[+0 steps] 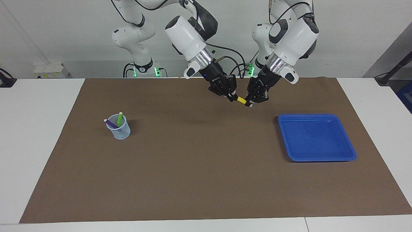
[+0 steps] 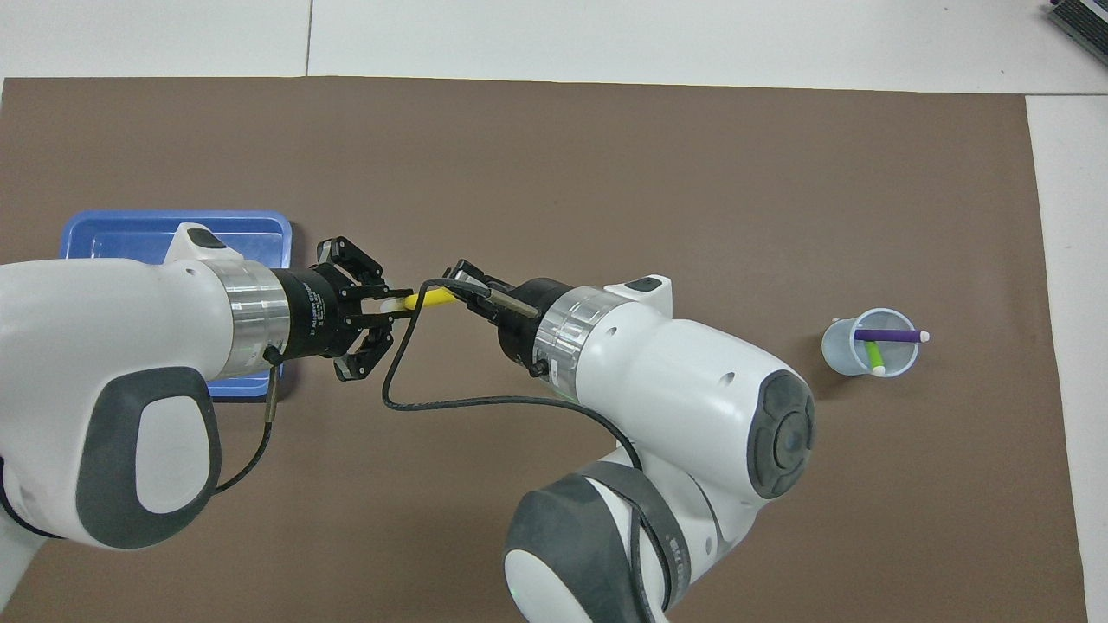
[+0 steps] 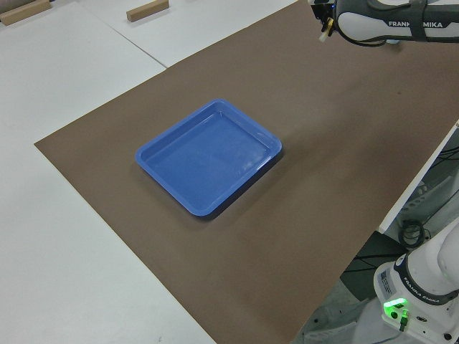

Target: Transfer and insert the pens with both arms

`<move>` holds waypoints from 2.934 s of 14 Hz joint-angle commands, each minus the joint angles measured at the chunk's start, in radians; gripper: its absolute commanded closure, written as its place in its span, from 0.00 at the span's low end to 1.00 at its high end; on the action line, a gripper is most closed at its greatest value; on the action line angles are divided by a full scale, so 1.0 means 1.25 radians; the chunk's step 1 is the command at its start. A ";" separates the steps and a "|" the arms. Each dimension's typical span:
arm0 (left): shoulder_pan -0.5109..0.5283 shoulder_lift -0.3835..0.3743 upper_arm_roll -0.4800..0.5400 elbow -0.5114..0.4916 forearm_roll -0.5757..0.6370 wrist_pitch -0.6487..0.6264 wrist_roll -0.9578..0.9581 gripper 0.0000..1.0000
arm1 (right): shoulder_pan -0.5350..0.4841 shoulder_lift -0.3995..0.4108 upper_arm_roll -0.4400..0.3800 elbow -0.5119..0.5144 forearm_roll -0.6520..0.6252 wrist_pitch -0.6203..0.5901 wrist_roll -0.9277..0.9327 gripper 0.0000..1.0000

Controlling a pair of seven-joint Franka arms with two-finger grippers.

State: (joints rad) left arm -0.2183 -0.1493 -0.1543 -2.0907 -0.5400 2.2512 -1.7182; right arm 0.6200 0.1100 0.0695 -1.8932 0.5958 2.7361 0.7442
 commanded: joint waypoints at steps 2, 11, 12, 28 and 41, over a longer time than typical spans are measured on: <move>-0.002 -0.047 0.007 -0.031 0.014 0.019 -0.024 0.00 | -0.005 -0.005 0.002 -0.008 0.007 0.005 -0.006 1.00; 0.032 -0.060 0.008 -0.037 0.015 -0.034 0.191 0.00 | -0.168 -0.060 -0.005 -0.058 -0.280 -0.376 -0.396 1.00; 0.048 -0.068 0.008 -0.043 0.016 -0.073 0.311 0.00 | -0.191 -0.072 -0.005 -0.054 -0.359 -0.430 -0.440 1.00; 0.259 -0.097 0.014 -0.039 0.378 -0.300 1.485 0.00 | -0.492 -0.135 -0.006 -0.117 -0.609 -0.546 -1.094 1.00; 0.313 -0.061 0.015 0.005 0.385 -0.203 1.480 0.00 | -0.498 -0.154 -0.005 -0.112 -0.550 -0.622 -1.018 0.00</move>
State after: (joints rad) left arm 0.1745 -0.2443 -0.1374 -2.0975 -0.0794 1.9665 0.1239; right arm 0.0063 -0.0531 0.0489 -2.0941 -0.1330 2.0578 -0.5359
